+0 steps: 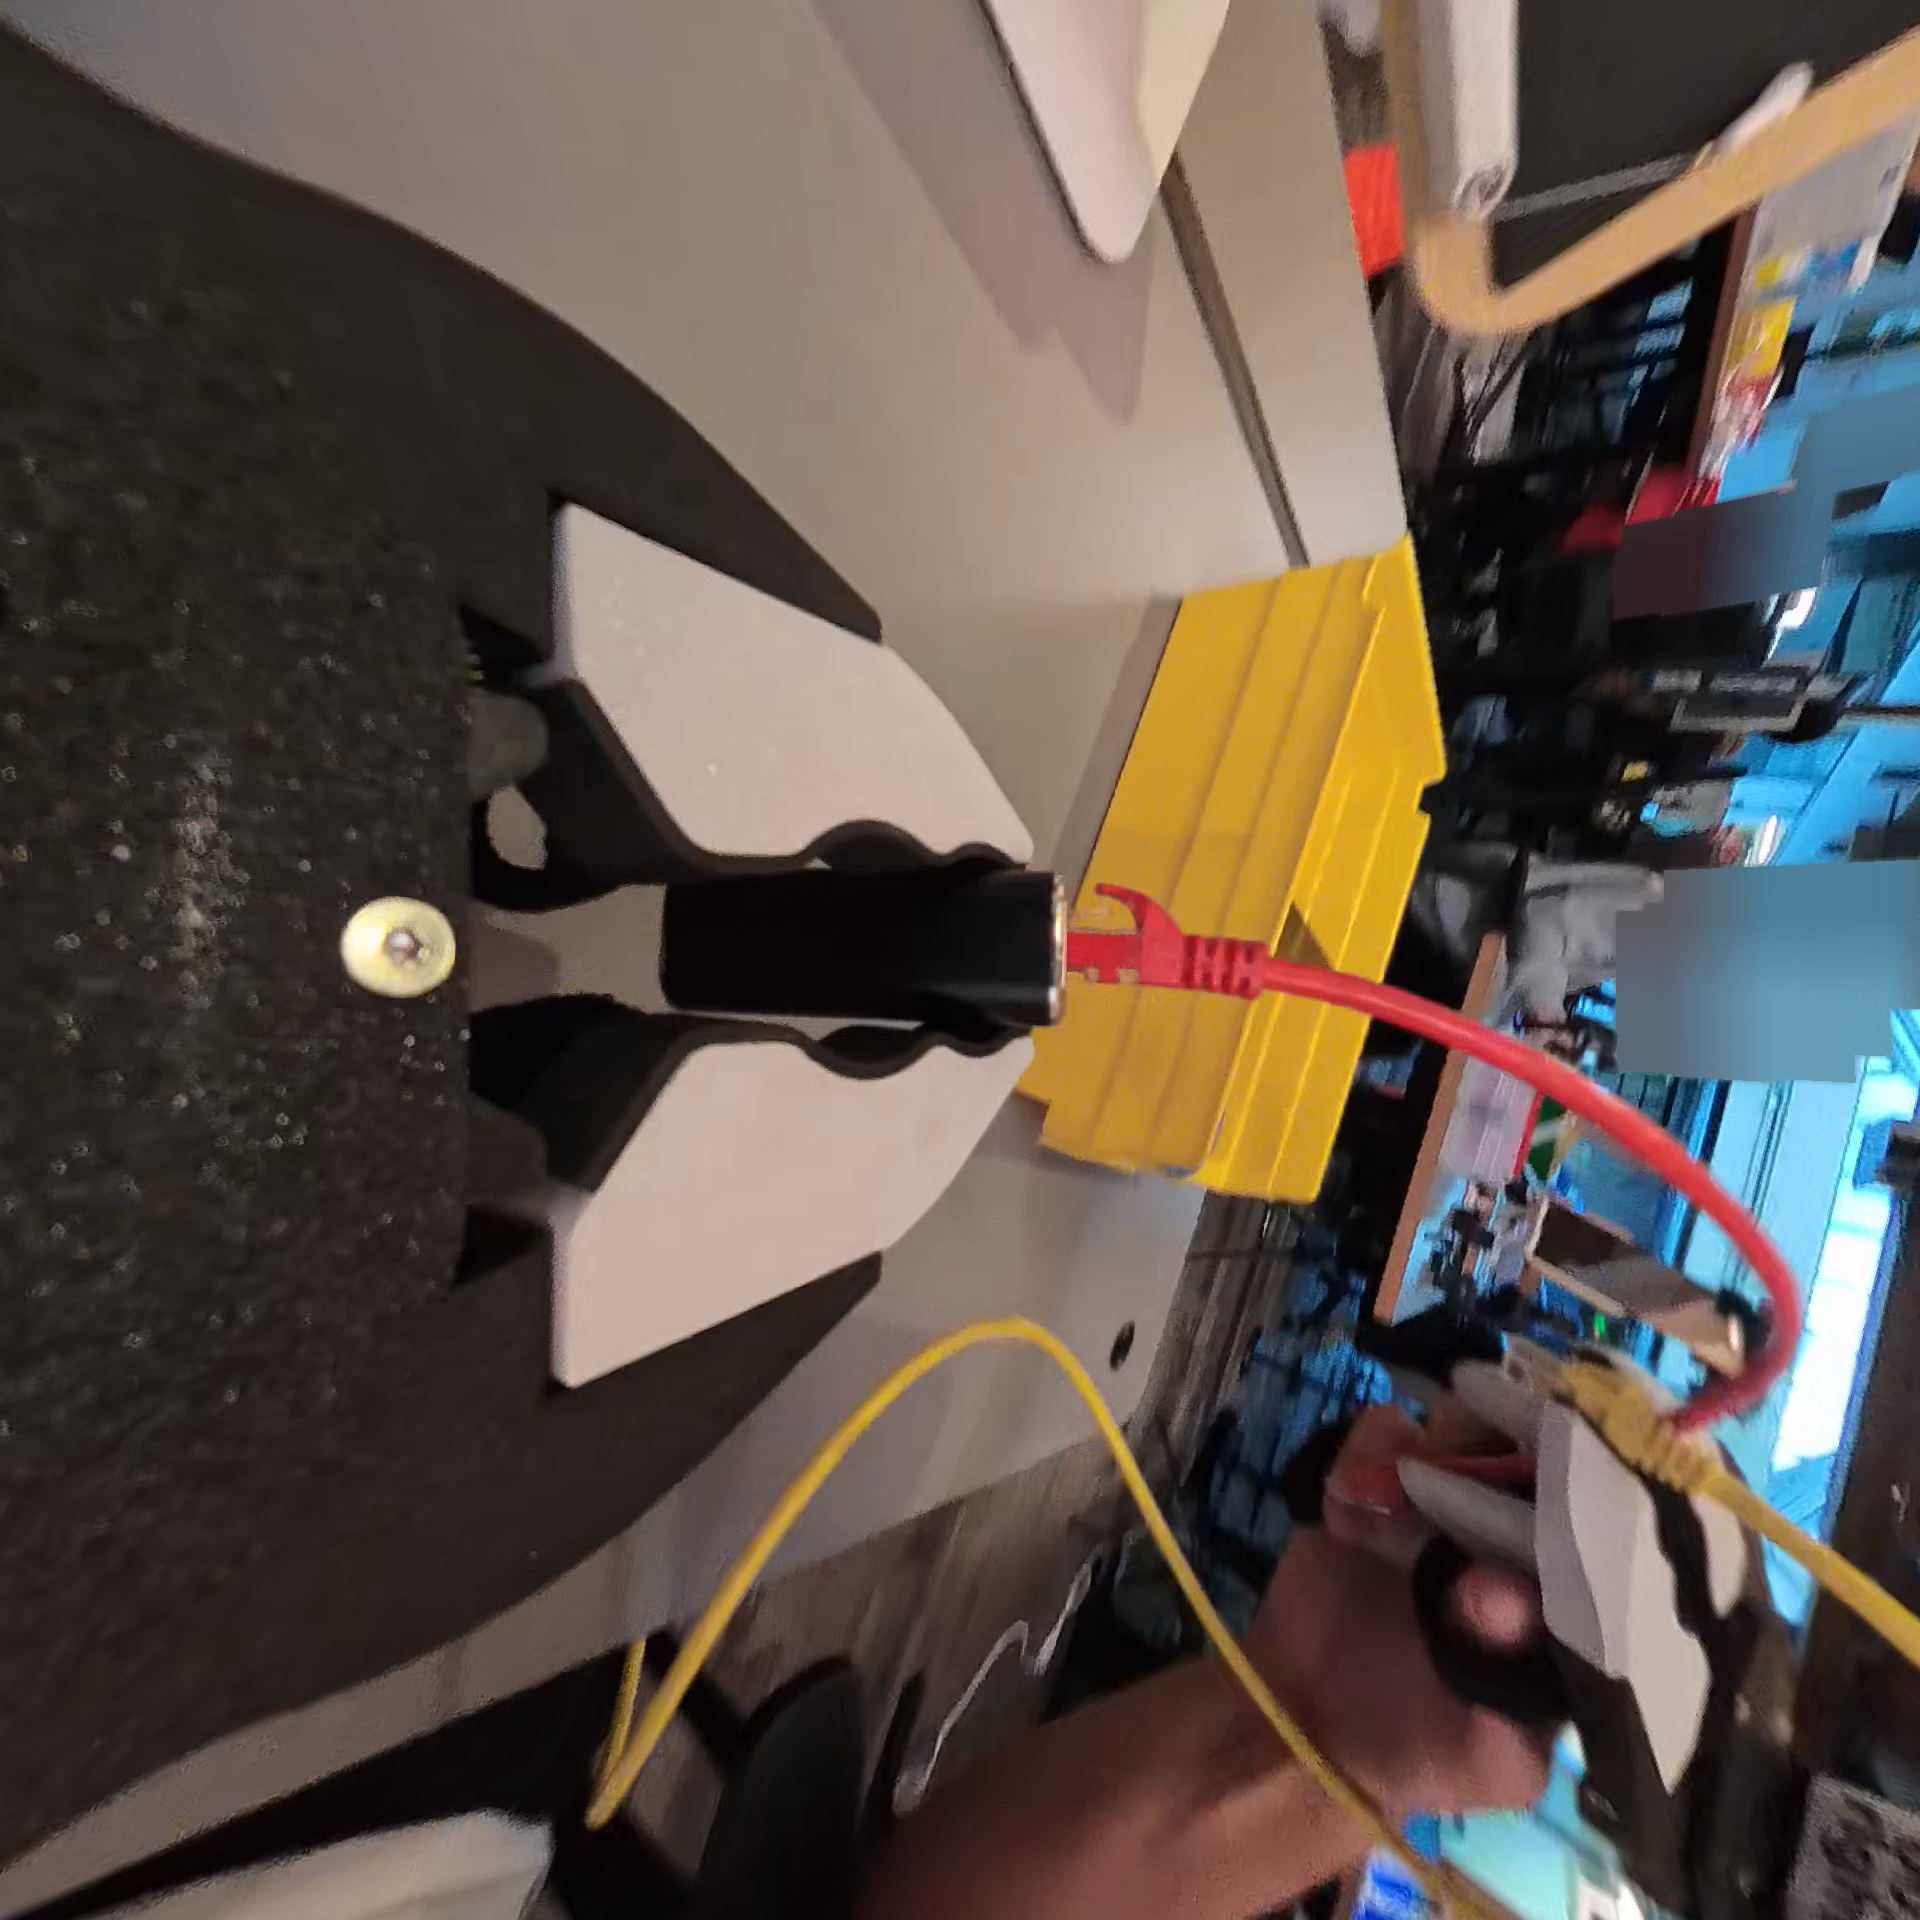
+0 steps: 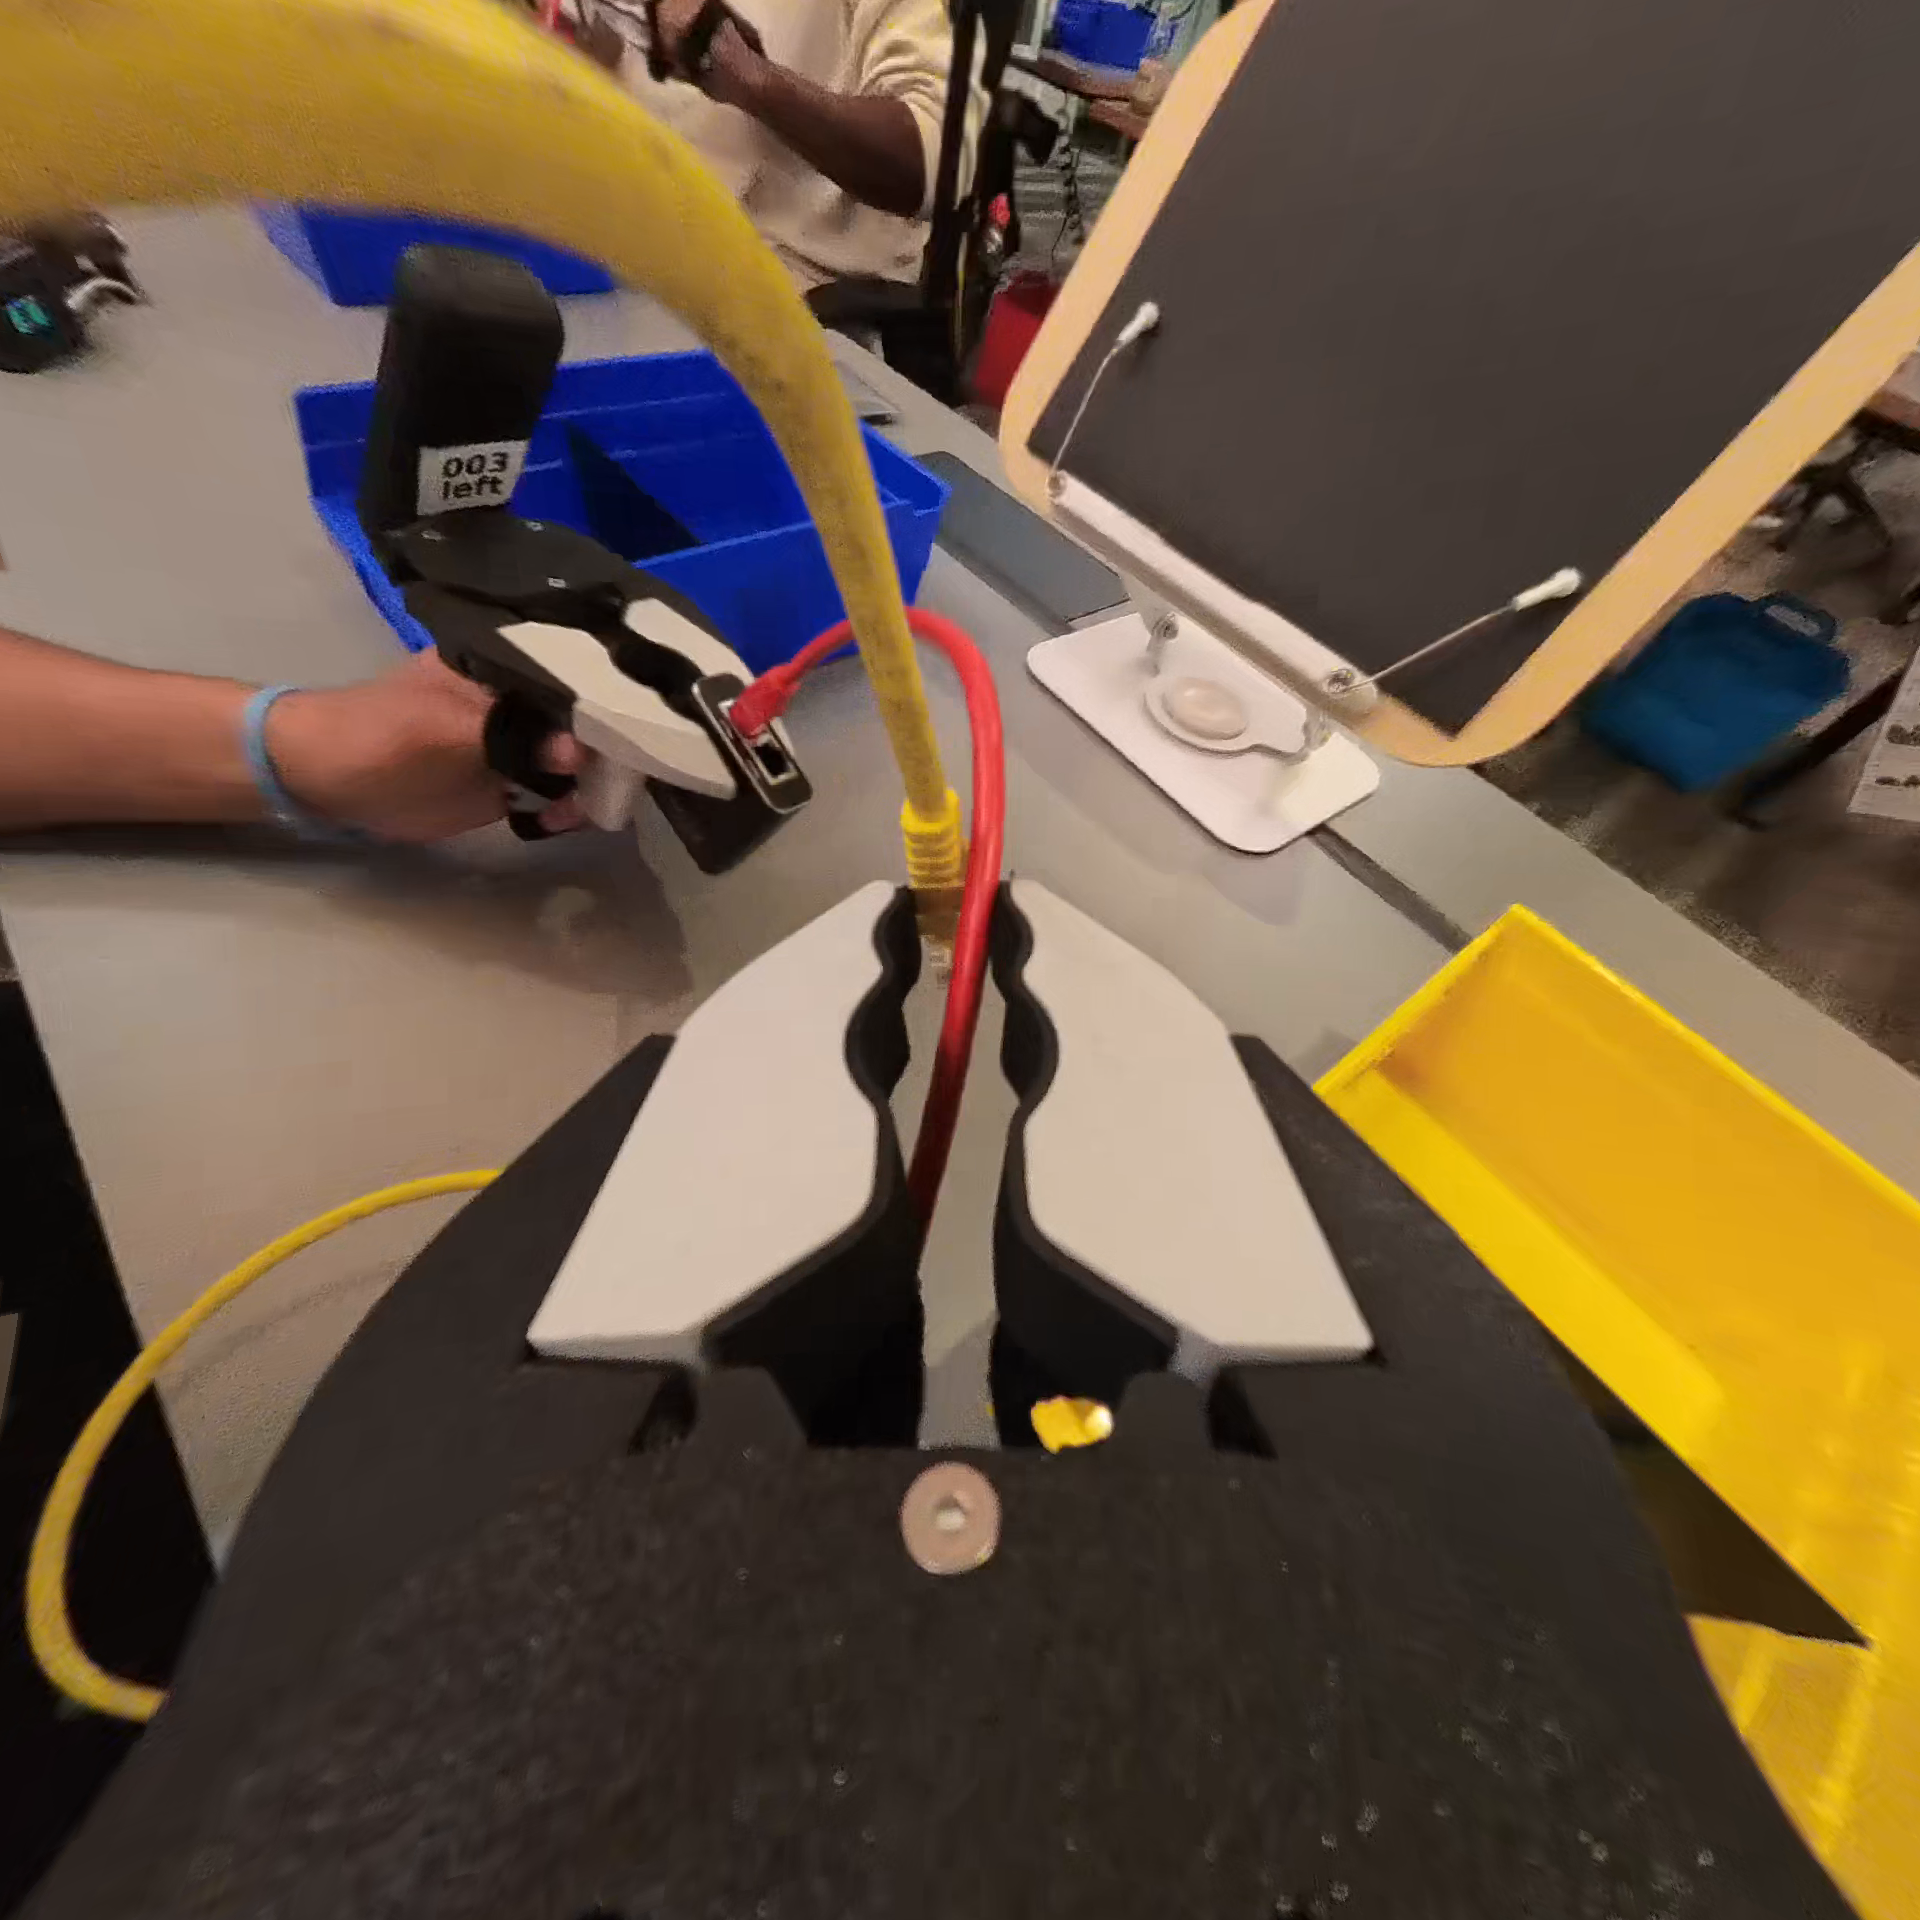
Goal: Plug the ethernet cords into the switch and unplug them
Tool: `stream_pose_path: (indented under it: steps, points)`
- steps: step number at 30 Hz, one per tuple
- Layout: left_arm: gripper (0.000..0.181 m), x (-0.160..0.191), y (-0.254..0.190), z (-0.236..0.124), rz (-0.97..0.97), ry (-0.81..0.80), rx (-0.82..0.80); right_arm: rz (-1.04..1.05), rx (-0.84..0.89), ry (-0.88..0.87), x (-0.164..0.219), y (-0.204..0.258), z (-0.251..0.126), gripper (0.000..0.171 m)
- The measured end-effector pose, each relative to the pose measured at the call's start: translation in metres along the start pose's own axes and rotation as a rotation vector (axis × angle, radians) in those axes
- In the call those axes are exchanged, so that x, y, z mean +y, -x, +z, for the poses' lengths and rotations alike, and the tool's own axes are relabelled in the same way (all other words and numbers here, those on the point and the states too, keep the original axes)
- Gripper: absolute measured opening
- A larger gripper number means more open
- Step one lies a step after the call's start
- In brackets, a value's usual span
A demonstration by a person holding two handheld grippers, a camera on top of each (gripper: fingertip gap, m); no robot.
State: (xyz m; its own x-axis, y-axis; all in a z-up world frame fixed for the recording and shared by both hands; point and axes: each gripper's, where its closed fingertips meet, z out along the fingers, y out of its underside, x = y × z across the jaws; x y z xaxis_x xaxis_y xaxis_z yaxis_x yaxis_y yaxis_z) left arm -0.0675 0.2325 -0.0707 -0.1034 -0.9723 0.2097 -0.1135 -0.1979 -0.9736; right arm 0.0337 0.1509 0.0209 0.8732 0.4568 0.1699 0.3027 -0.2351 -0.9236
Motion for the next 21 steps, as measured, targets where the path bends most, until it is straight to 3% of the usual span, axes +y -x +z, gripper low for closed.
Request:
stream_pose_path:
  steps: [2,4,7,10,12,16,21]
  points:
    - [0.024,-0.013,-0.010,-0.004,0.053,-0.071,0.003,-0.075,0.014,0.127,0.015,-0.003,0.000,0.014]
    - [0.024,-0.025,-0.031,-0.004,0.083,-0.122,0.086,-0.152,0.055,0.408,0.066,-0.008,0.016,0.015]
    - [0.024,-0.024,-0.035,-0.001,0.140,-0.103,0.046,-0.079,-0.054,0.480,0.112,0.025,0.063,0.021]
    - [0.024,-0.021,-0.017,-0.007,0.182,-0.077,-0.053,-0.107,-0.067,0.563,0.141,0.042,0.075,0.037]
    - [0.024,-0.022,-0.002,-0.013,0.212,-0.078,-0.129,-0.162,-0.089,0.599,0.147,0.054,0.065,0.042]
    - [0.024,-0.020,0.004,-0.013,0.204,-0.076,-0.143,-0.227,0.078,0.617,0.142,0.042,0.032,0.035]
    - [0.024,-0.016,-0.002,-0.008,0.236,-0.051,-0.125,-0.072,0.220,0.520,0.134,0.032,0.003,0.050]
